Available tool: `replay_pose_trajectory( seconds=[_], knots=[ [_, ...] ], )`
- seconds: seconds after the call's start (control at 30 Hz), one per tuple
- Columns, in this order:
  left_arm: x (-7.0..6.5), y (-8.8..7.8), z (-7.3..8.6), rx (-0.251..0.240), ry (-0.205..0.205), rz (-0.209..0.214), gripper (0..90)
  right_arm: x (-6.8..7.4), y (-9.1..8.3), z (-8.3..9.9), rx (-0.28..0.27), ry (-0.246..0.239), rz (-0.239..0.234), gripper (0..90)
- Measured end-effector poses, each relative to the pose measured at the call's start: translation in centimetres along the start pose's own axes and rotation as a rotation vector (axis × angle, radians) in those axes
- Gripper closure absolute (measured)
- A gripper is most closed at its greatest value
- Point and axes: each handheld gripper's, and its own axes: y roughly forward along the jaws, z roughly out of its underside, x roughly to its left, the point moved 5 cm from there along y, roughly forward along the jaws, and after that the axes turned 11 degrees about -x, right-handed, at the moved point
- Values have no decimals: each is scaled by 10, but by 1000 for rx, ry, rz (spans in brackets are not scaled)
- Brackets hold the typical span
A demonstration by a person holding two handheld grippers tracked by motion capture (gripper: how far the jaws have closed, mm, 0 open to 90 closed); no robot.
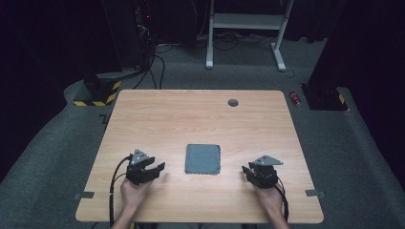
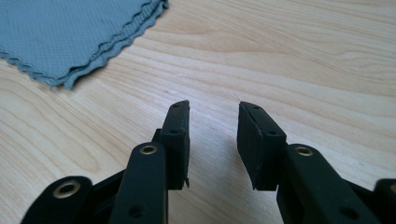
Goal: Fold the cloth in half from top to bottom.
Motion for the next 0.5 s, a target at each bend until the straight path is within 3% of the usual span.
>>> replay_pose_trajectory(
  seconds=[0.2,0.37,0.43,0.5],
  knots=[
    [2,0,3,11,14,-27,452,-1,0,4,10,-18,20,633],
    [2,2,10,43,52,-51,438,-1,0,7,1,-25,28,618],
    [2,5,16,61,62,-61,426,-1,-1,7,-6,-22,32,592],
    [1,5,18,45,75,-70,406,-1,-1,8,-4,-24,26,549]
  ],
)
